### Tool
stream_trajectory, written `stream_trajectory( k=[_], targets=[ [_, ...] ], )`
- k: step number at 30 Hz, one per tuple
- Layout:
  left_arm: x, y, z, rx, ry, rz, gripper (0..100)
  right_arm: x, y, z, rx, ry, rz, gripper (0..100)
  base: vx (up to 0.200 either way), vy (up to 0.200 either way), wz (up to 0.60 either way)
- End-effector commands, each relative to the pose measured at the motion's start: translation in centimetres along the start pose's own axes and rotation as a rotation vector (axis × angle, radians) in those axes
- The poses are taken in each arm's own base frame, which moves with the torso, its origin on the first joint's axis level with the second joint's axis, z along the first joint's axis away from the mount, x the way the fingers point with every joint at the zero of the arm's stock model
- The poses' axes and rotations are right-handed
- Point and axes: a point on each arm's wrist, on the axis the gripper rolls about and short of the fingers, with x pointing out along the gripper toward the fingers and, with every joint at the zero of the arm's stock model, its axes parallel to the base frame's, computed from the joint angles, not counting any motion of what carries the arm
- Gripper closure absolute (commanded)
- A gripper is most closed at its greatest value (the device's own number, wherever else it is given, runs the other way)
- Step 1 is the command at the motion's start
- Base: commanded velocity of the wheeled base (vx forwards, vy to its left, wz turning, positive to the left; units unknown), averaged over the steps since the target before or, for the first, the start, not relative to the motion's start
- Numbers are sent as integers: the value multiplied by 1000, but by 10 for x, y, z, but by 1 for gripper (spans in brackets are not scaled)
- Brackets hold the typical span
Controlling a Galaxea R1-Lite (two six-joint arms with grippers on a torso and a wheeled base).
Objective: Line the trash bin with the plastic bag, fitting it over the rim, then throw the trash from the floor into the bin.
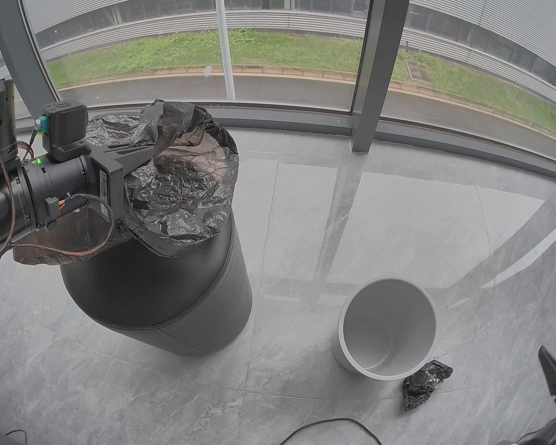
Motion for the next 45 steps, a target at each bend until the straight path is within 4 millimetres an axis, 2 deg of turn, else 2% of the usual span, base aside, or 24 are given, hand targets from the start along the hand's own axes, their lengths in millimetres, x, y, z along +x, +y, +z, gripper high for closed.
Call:
stream_trajectory(
  k=[1,3,4,6,9,11,12,13,16,19,25,28,33,40,45],
  targets=[
    [-33,-6,5,17,-1,-24,100,132,20,144,-133,-29,383,0,0,0,0],
    [-37,-7,4,19,-1,-24,100,174,47,162,-155,-22,507,0,0,0,0],
    [-39,-7,3,19,0,-23,100,189,59,168,-162,-25,545,0,0,0,0],
    [-47,-9,-1,18,7,-25,100,235,101,188,-169,-49,653,0,0,0,0],
    [-58,-12,-9,15,38,-34,100,276,156,194,-175,-69,762,0,0,0,0],
    [-69,-14,-13,14,54,-37,100,294,190,187,-181,-63,822,0,0,0,0],
    [-72,-15,-15,13,60,-39,100,296,198,185,-182,-62,836,0,0,0,0],
    [-79,-16,-19,11,73,-44,100,303,222,175,-187,-48,880,0,0,0,0],
    [-91,-19,-25,9,93,-51,100,308,246,161,-195,-25,922,0,0,0,0],
    [-100,-22,-33,3,119,-60,100,309,256,153,-193,-39,939,0,0,0,0],
    [-113,-29,-56,-10,193,-75,100,319,263,138,-181,-85,934,0,0,0,0],
    [-114,-30,-62,-11,205,-71,100,315,264,130,-185,-77,943,0,0,0,0],
    [-114,-30,-62,-10,202,-65,100,311,266,115,-201,-51,954,0,0,0,0],
    [-116,-28,-62,-13,199,-45,100,334,262,118,-195,-157,874,0,0,0,0],
    [-123,-26,-67,-29,200,-4,100,344,265,106,-203,-151,837,0,0,0,0]
  ],
)
